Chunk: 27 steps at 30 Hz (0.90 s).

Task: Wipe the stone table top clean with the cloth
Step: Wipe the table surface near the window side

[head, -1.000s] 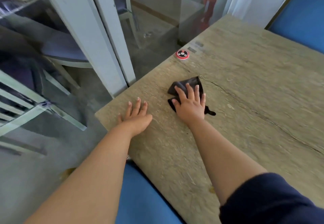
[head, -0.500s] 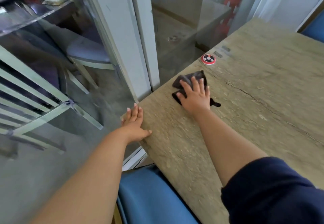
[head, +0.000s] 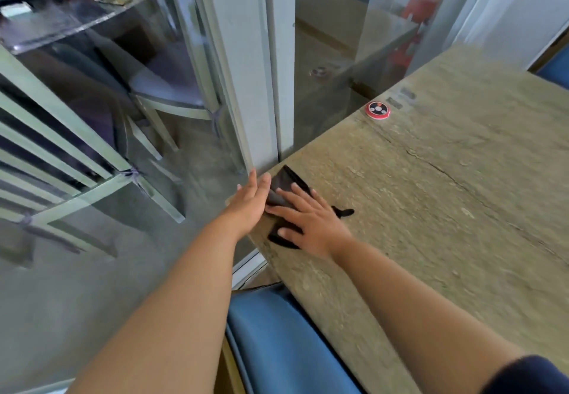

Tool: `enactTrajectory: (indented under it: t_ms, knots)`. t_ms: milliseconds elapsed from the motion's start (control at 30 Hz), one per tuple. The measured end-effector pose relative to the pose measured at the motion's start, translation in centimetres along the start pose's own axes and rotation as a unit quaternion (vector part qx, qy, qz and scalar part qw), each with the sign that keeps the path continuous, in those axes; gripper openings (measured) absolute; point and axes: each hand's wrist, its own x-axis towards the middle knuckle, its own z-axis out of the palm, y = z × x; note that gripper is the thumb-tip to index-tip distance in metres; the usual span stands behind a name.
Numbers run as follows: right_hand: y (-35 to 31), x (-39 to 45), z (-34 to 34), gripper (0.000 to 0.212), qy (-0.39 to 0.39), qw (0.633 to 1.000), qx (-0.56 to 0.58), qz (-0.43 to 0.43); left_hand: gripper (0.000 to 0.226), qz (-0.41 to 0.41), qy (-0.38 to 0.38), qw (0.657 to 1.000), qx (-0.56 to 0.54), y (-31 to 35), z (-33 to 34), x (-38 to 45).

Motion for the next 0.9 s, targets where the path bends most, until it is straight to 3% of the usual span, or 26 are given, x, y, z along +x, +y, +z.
enactTrajectory:
  t_ms: [33,133,200,367,500,567,633,767,833,900]
  knots:
    - [1.2,-0.6,-0.3,0.050,0.009,1.000,0.000,0.013,0.065,-0.002,-0.003,1.000,0.005,-0.1,0.0,-0.1]
    - [3.2,0.0,-1.0,0.053,0.074,0.975,0.002,0.209,0.077,-0.005,-0.022,0.999,0.023,-0.7,0.1,0.5]
    - [1.6,1.6,-0.5,0.056,0.083,0.958,0.001,0.275,0.089,-0.004,-0.020,0.999,0.038,-1.2,0.3,1.3]
    - [-4.6,-0.9,2.1,0.053,0.037,0.993,-0.023,0.106,0.077,-0.001,0.012,0.996,0.091,-1.0,1.1,1.7]
    - [-2.7,-6.8,2.2,0.050,0.017,0.999,-0.033,0.011,0.077,-0.026,0.000,0.979,0.204,0.9,2.9,0.3]
    - [-0.2,-8.8,1.4,0.053,0.024,0.998,-0.048,0.040,0.073,-0.014,-0.041,0.965,0.259,2.1,4.0,-0.2]
    - [2.3,-10.1,0.6,0.054,0.056,0.987,-0.038,0.145,0.070,0.017,-0.085,0.949,0.304,2.7,4.9,-0.3]
    - [3.7,-11.2,-0.6,0.056,0.106,0.923,0.018,0.370,0.066,0.052,-0.133,0.930,0.339,2.7,5.5,0.0]
    - [1.8,-11.2,-0.2,0.059,0.099,0.916,0.021,0.388,0.069,0.058,-0.125,0.922,0.361,2.3,5.9,-0.3]
    - [-1.0,-11.8,1.3,0.059,0.089,0.936,0.009,0.339,0.068,0.064,-0.106,0.918,0.377,2.1,6.5,-0.6]
